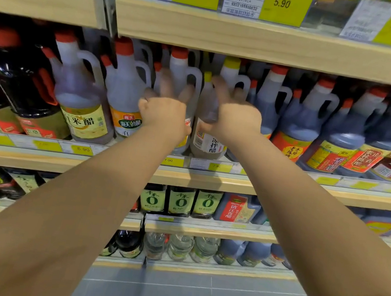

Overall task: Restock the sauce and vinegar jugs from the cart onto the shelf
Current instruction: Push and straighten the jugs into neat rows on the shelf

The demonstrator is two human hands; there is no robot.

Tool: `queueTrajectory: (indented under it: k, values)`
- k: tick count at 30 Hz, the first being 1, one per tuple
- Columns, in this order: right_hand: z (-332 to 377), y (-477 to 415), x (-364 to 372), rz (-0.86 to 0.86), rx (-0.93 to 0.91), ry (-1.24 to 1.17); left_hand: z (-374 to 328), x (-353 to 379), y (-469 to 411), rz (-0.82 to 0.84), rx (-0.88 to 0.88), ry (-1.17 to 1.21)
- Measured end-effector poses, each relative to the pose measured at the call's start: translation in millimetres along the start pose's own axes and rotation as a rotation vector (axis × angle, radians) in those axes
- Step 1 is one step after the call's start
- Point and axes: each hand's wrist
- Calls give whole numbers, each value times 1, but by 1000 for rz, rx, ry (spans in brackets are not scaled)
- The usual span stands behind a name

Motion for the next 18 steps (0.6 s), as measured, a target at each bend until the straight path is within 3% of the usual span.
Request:
queueTrajectory:
  k: [10,15,18]
  values:
    - [-3,3,16,6,7,80,-3,-4,14,6,9,11]
    - [0,18,8,10,15,-78,20,-16,36,11,160,285]
    - [12,36,-1,-93,39,-136,45,-22,54,-2,195,406]
Point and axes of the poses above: each hand's wrist, its own y-axis away from the middle knuckle, its own x-axis out of the palm, z = x × y, and after that the axes turned 3 degrees about -z, right-handed
